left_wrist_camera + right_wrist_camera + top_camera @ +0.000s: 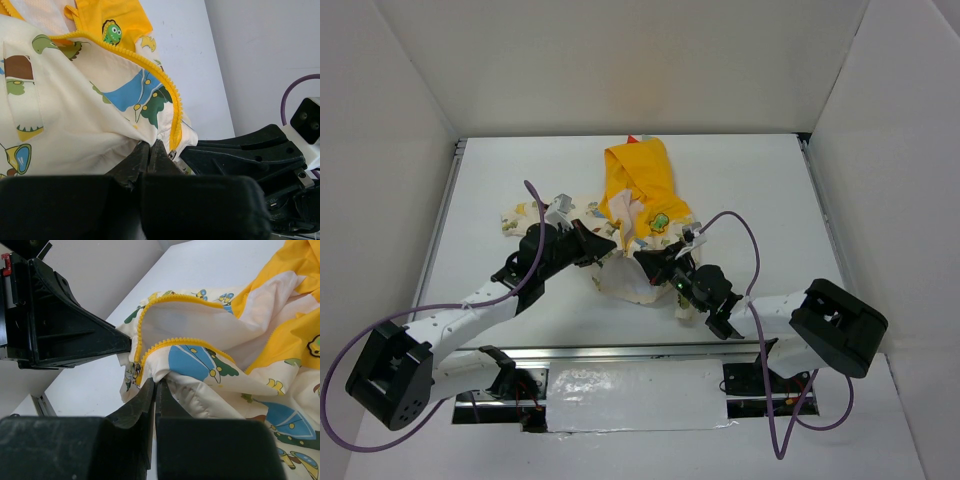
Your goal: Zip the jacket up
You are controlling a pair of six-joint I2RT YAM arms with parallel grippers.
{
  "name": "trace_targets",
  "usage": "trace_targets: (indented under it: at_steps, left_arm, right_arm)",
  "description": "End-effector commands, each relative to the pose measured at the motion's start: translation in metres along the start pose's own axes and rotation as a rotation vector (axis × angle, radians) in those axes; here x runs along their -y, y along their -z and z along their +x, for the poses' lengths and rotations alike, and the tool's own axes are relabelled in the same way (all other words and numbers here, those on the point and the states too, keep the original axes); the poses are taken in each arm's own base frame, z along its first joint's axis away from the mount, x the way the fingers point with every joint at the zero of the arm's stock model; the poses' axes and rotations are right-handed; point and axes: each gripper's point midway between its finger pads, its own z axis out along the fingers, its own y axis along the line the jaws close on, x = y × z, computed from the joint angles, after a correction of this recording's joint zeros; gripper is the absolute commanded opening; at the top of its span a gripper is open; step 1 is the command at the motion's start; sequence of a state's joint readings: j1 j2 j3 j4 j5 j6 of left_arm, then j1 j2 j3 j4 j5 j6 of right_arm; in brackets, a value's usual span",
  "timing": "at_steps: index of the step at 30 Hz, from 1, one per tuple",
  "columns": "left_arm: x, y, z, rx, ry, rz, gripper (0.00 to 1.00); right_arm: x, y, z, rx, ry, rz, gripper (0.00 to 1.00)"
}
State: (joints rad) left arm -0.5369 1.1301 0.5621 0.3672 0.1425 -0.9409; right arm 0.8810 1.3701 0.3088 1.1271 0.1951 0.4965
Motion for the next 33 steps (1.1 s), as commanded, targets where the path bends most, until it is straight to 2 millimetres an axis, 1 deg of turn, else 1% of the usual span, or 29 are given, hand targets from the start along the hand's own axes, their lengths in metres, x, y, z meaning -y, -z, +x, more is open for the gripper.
trace_targets:
  at_steps: [1, 5, 11, 17, 20, 23, 27, 33]
  left_arm:
    - [0.008, 0.0, -0.005, 0.016, -0.039, 0.042, 0.0]
    - [0.007, 0.0, -0.004, 0.009, -0.044, 0.04, 0.0]
    - [0.008, 0.001, -0.004, 0.009, -0.052, 0.043, 0.0]
    - [0.006, -0.001, -0.002, 0.001, -0.05, 0.038, 0.0]
    - [0.007, -0.001, -0.006, 0.012, -0.047, 0.032, 0.0]
    - [0.013, -0.001, -0.011, 0.02, -0.049, 0.037, 0.0]
    - [0.018, 0.0, -0.02, 0.045, -0.048, 0.035, 0.0]
    - [0.021, -0.003, -0.022, 0.049, -0.035, 0.04, 0.0]
  right_arm:
    - [-0.012, -0.008, -0.029, 0.082, 0.008, -0.02, 0.0]
    - [-0.013, -0.01, -0.03, 0.079, 0.018, -0.025, 0.0]
    - [-0.011, -0.008, -0.027, 0.07, 0.021, -0.027, 0.0]
    - [-0.016, -0.009, -0.028, 0.066, 0.024, -0.044, 0.0]
    - [-0.015, -0.009, -0.027, 0.06, 0.028, -0.046, 0.0]
    - [-0.011, -0.006, -0.02, 0.05, 0.021, -0.041, 0.0]
    - [-0.011, -0.001, -0.016, 0.044, 0.012, -0.048, 0.0]
    - [-0.008, 0.0, -0.011, 0.027, 0.022, -0.042, 0.0]
